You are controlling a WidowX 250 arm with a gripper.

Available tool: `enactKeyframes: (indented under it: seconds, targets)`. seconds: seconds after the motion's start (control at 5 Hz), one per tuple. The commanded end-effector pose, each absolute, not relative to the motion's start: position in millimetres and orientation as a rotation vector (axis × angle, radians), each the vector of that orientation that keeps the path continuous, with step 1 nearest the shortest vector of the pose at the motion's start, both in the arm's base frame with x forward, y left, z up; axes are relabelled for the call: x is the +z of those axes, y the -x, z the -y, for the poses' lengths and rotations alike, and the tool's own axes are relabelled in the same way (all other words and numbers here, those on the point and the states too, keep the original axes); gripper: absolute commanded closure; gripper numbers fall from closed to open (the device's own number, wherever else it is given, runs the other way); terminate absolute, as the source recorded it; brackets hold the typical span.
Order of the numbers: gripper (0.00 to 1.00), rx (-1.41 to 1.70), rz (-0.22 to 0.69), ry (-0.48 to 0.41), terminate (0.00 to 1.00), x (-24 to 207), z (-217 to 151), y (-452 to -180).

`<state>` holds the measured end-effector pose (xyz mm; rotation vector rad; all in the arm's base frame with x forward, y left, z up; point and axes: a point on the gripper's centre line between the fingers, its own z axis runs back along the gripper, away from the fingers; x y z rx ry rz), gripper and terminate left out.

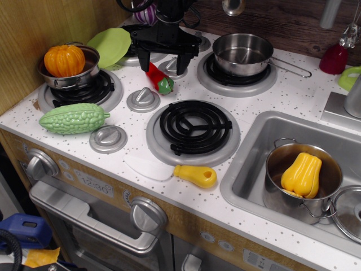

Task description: Put pepper in pot or pan

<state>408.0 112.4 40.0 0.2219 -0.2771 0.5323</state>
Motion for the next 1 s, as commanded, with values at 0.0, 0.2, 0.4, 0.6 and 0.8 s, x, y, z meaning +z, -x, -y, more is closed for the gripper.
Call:
enactKeyframes:
  seconds: [0.0, 0.2, 0.4, 0.6, 0.8]
  targets:
    - [0.00, 0.532, 0.277, -0.222, 0.00, 40, -112, -408]
    - [0.00, 0.532, 0.279, -0.199, 0.00, 32, -115, -410]
    - [0.00, 0.537, 0.278, -0.176, 0.00, 26, -118, -412]
    - [1.00, 0.557, 0.275, -0.177, 0.00, 23, -118, -413]
    - [1.00, 0.558, 0.288, -0.186, 0.00, 26, -116, -413]
